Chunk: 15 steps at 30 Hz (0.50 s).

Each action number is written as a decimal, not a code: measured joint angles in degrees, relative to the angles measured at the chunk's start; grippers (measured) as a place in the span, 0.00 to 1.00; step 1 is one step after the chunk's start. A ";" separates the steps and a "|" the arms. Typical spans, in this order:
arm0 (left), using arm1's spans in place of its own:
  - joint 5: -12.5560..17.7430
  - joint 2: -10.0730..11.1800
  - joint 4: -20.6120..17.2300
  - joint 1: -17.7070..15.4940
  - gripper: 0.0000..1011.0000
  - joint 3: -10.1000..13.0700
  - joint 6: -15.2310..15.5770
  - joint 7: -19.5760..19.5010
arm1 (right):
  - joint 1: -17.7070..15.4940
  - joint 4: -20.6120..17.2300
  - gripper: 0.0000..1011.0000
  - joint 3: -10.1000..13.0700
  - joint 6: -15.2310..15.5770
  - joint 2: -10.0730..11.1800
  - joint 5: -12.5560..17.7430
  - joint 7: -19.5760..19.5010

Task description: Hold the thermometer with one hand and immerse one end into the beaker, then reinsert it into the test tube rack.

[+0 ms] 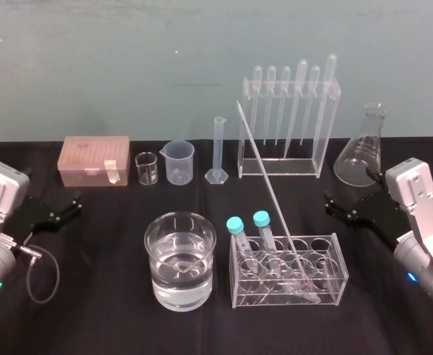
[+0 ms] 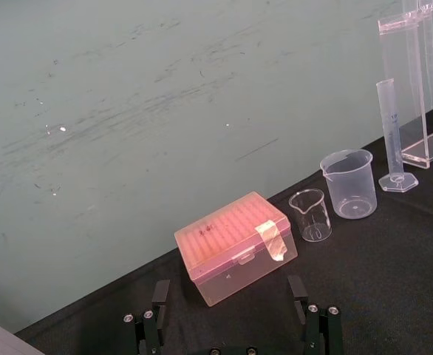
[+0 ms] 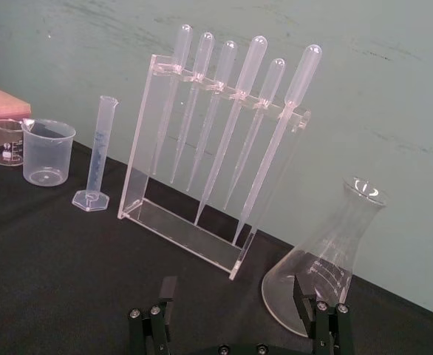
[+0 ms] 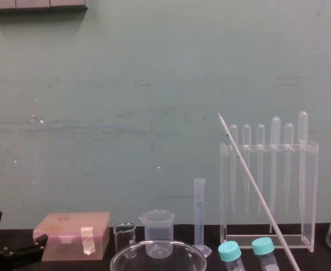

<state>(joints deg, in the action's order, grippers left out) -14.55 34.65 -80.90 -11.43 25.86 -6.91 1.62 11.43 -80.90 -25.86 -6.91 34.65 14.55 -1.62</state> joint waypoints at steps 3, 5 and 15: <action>0.00 0.00 0.00 0.00 1.00 0.00 0.00 0.00 | 0.00 0.00 0.99 0.00 0.00 0.00 0.00 0.00; 0.00 0.00 0.00 0.00 1.00 0.00 0.00 0.00 | 0.00 0.00 0.99 0.00 0.00 0.00 0.00 0.00; 0.00 0.00 0.00 0.00 1.00 0.00 0.00 0.00 | 0.00 0.00 0.99 0.00 0.00 0.00 0.00 0.00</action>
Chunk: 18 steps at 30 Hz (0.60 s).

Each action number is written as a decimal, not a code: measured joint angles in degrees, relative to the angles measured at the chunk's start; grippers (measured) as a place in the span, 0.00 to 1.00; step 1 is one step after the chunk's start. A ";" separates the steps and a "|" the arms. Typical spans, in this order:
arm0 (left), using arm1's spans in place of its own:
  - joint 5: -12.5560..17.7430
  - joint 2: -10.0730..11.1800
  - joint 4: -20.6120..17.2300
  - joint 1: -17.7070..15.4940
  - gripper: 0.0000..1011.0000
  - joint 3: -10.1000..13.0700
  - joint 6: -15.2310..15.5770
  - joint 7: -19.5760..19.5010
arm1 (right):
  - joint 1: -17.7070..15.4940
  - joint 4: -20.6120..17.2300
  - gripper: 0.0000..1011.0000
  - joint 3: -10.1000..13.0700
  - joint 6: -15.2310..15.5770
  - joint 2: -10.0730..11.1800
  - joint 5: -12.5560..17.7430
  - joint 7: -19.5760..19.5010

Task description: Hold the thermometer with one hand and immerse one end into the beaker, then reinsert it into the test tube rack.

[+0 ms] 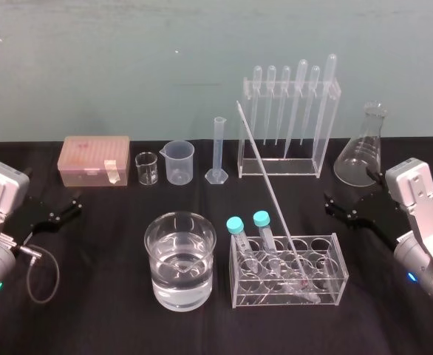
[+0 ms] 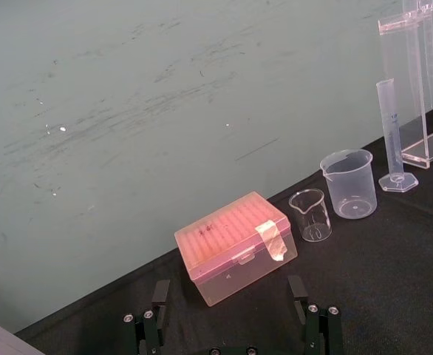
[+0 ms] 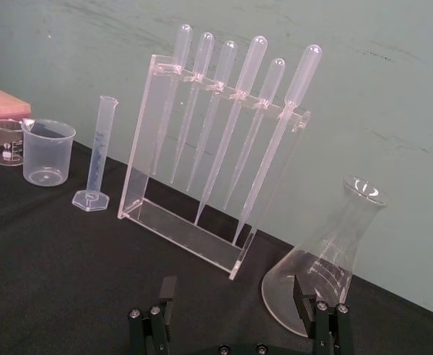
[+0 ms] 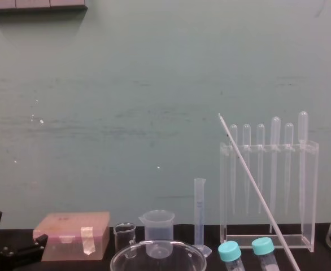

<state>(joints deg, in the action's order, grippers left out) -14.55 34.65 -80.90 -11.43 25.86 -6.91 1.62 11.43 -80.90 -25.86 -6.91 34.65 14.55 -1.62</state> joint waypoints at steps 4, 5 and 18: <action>0.00 0.00 0.00 0.00 1.00 0.00 0.00 0.00 | 0.00 0.00 0.99 0.00 0.00 0.00 0.00 0.00; 0.00 0.00 0.00 0.00 1.00 0.00 0.00 0.00 | 0.00 0.00 0.99 0.00 0.00 0.00 0.00 0.00; 0.00 0.00 0.00 0.00 1.00 0.00 0.00 0.00 | 0.00 0.00 0.99 0.00 0.00 0.00 0.00 0.00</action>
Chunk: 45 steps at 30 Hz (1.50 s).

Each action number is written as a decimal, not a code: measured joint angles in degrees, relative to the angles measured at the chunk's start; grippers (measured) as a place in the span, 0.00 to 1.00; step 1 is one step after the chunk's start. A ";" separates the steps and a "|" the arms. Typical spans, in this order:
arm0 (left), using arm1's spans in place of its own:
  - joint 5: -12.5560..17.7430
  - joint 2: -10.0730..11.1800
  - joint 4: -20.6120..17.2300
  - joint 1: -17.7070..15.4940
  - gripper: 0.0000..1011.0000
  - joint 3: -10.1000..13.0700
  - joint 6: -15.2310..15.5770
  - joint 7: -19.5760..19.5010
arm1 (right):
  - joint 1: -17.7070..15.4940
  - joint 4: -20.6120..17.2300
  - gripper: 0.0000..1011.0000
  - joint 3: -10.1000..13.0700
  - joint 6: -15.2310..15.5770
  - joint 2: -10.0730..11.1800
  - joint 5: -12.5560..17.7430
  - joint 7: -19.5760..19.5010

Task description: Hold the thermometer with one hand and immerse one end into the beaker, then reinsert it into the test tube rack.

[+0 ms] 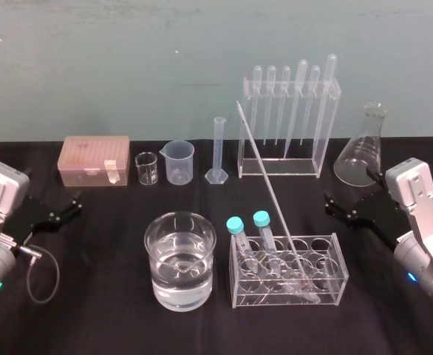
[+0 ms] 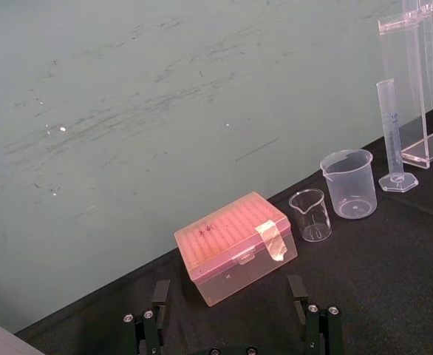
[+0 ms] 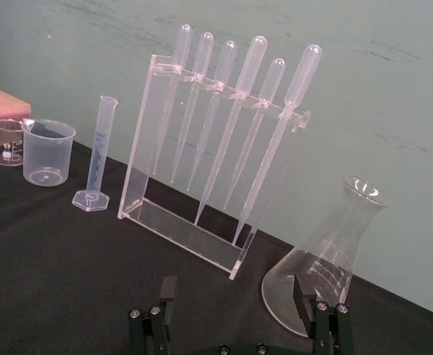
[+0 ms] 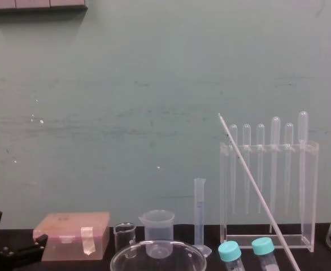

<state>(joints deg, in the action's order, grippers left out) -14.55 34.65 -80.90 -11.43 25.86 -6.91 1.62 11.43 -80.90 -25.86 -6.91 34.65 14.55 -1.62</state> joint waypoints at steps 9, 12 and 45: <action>0.00 0.00 0.00 0.00 1.00 0.00 0.00 0.00 | 0.00 0.00 0.99 0.00 0.00 0.00 0.00 0.00; 0.00 0.00 0.00 0.00 1.00 0.00 0.00 0.00 | 0.00 0.00 0.99 0.00 0.00 0.00 0.00 0.00; 0.00 0.00 0.00 0.00 1.00 0.00 0.00 0.00 | 4.00 -15.46 0.99 7.50 21.81 3.45 32.77 30.38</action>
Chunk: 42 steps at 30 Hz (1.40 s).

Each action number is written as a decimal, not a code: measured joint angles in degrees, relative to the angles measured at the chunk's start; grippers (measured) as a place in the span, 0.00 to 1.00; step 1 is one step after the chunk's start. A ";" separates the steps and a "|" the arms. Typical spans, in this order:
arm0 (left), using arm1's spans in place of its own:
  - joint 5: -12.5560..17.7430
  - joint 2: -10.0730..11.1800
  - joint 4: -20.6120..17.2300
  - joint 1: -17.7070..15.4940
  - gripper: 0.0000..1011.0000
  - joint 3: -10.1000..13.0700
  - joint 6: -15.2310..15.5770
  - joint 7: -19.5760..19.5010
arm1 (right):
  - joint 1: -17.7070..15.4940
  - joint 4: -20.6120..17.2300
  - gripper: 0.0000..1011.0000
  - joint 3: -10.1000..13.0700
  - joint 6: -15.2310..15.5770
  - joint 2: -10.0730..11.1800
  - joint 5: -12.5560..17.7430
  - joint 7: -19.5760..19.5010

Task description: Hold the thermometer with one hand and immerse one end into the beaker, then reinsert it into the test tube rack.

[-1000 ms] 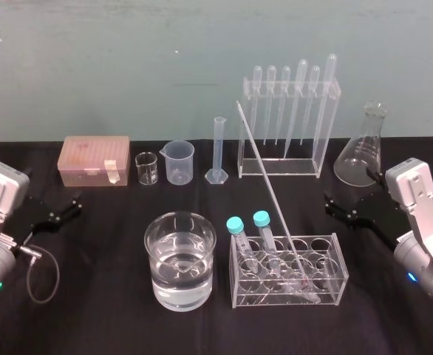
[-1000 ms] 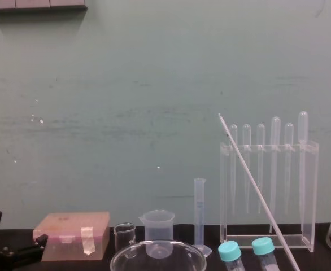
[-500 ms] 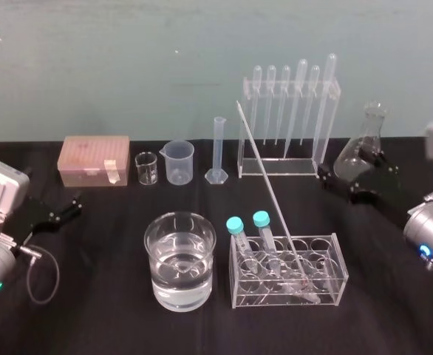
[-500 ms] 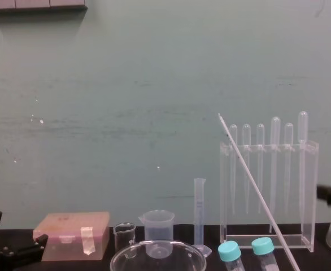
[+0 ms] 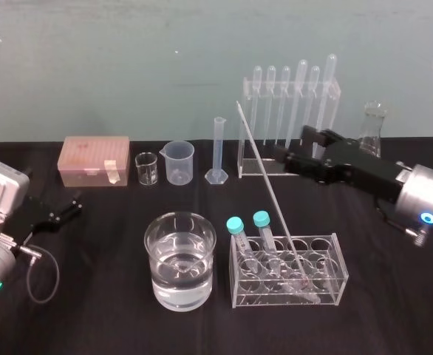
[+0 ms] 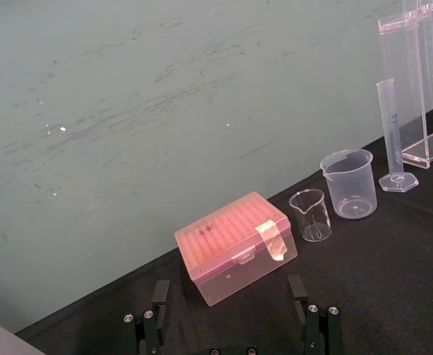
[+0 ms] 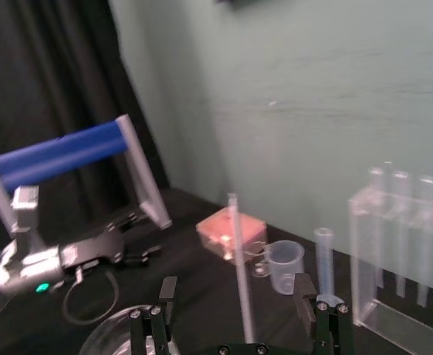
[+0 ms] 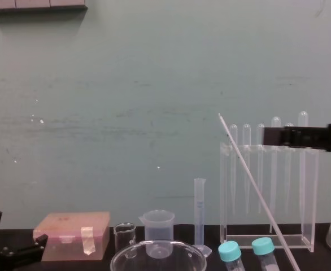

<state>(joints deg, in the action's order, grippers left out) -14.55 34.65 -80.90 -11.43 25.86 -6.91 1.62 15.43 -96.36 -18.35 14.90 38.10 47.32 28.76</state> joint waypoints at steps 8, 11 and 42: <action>0.00 0.00 0.00 0.00 1.00 0.00 0.00 0.00 | 7.69 3.48 0.99 -7.65 3.37 -1.39 -5.07 -0.42; 0.00 0.00 0.00 0.00 1.00 0.00 0.00 0.00 | 9.74 4.95 0.99 -9.50 3.75 -2.50 -6.84 -1.77; 0.00 0.00 0.00 0.00 1.00 0.00 0.00 0.00 | 13.17 7.56 0.73 -12.42 4.36 -5.05 -10.06 -2.98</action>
<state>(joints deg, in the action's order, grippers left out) -14.55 34.65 -80.90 -11.43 25.86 -6.91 1.62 28.60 -88.80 -30.77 19.26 33.05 37.26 25.79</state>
